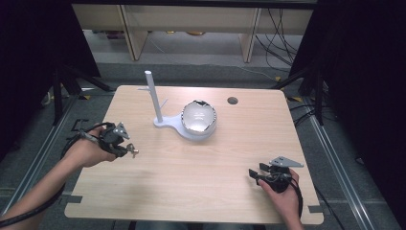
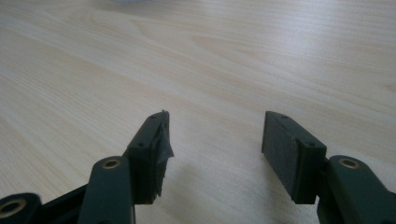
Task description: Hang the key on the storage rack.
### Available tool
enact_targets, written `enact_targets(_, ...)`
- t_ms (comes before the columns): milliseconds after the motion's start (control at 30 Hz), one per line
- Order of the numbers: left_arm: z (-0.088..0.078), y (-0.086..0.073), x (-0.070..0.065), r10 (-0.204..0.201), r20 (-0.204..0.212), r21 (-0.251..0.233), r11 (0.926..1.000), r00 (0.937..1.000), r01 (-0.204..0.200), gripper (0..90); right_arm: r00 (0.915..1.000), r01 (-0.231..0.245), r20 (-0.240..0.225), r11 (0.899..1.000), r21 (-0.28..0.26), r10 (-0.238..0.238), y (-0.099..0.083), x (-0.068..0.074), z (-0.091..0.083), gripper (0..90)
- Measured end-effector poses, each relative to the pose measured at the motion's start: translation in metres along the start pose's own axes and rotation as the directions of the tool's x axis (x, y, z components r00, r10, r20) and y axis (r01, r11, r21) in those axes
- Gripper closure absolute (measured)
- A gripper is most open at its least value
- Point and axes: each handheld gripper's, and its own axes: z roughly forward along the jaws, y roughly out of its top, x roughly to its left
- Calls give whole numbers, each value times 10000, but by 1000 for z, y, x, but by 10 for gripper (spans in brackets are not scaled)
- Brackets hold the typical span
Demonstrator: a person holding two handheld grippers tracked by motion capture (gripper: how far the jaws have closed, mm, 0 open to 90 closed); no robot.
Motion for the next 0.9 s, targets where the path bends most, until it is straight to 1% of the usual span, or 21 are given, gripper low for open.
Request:
enact_targets(33, -2, 2, 3, 88, -99, -159, 9998, 9999, -90, 831, 9998, -137, -120, 9999, 98, 138, 0, 0, 0, 429)
enact_targets(133, -3, 5, 5, 103, -61, -120, 9999, 9999, -103, 831, 9997, -235, -93, 9997, 84, 236, 0, 0, 0, 429)
enact_targets(167, -4, 8, 7, 68, -107, -147, 9999, 9999, -69, 831, 9996, 26, 265, 10000, 18, -27, 0, -1, -2, 429)
enact_targets(200, -5, 9, 8, 94, -124, -161, 9998, 9999, -96, 831, 9986, -529, -26, 9986, 53, 529, -1, 3, -1, 429)
enact_targets(233, -5, 10, 9, -64, -137, -221, 9997, 9999, 60, 831, 9986, -536, -39, 9986, 47, 536, -1, 2, -2, 428)
enact_targets(267, -5, 10, 9, -64, -137, -221, 9997, 9999, 60, 831, 9986, -536, -39, 9986, 47, 536, -1, 2, -2, 428)
enact_targets(300, -6, 13, 12, 48, -234, -264, 9996, 9997, -55, 831, 9995, -311, -115, 9994, -166, 309, -1, -3, -1, 427)
enact_targets(367, -7, 16, 15, 9, -276, -271, 9996, 9996, -16, 831, 9991, -395, -172, 9992, -112, 393, -1, -3, -1, 426)
enact_targets(400, -8, 17, 16, 15, -310, -317, 9995, 9995, -25, 831, 9992, -388, -100, 9992, 7, 388, 0, -3, -2, 424)
enact_targets(467, -9, 23, 19, -18, -424, -394, 9992, 9991, 1, 831, 9994, -330, -126, 9993, -182, 327, -1, -3, -2, 422)
enact_targets(500, -9, 24, 20, 13, -458, -444, 9990, 9989, -33, 831, 9973, -724, -123, 9973, -75, 723, -1, 1, -3, 423)
enact_targets(533, -9, 24, 20, 13, -458, -444, 9990, 9989, -33, 831, 9973, -724, -123, 9973, -75, 723, -1, 1, -3, 423)
enact_targets(567, -10, 26, 21, 40, -504, -434, 9990, 9987, -62, 831, 9998, -191, 23, 9997, -146, 191, -1, -1, -3, 425)
enact_targets(600, -11, 29, 23, 43, -495, -409, 9991, 9988, -63, 831, 9998, -194, -71, 9995, -240, 192, -1, -1, -2, 426)
enact_targets(633, -11, 30, 24, 59, -489, -459, 9989, 9988, -82, 831, 9996, -255, -85, 9996, -154, 254, -1, 0, -2, 428)
enact_targets(700, -12, 32, 27, -38, -494, -501, 9987, 9988, 13, 831, 9998, -163, 56, 9994, -319, 165, -1, 0, -2, 429)
enact_targets(733, -13, 33, 28, -71, -480, -503, 9987, 9988, 47, 831, 9986, -487, 176, 9984, -273, 492, -2, 4, -4, 429)
enact_targets(767, -13, 34, 30, -131, -474, -573, 9983, 9988, 104, 831, 9999, 8, 146, 9990, -458, -1, -2, 1, -4, 429)
enact_targets(833, -15, 35, 33, -238, -469, -678, 9975, 9986, 206, 831, 9992, 173, 382, 9974, -702, -147, -2, 2, -4, 417)
enact_targets(867, -16, 35, 34, -308, -455, -723, 9970, 9985, 275, 831, 9992, -283, 259, 9972, -686, 301, -3, 6, -6, 411)
enact_targets(900, -17, 35, 35, -350, -455, -757, 9966, 9983, 315, 831, 9996, -143, 221, 9958, -909, 164, -3, 5, -7, 398)
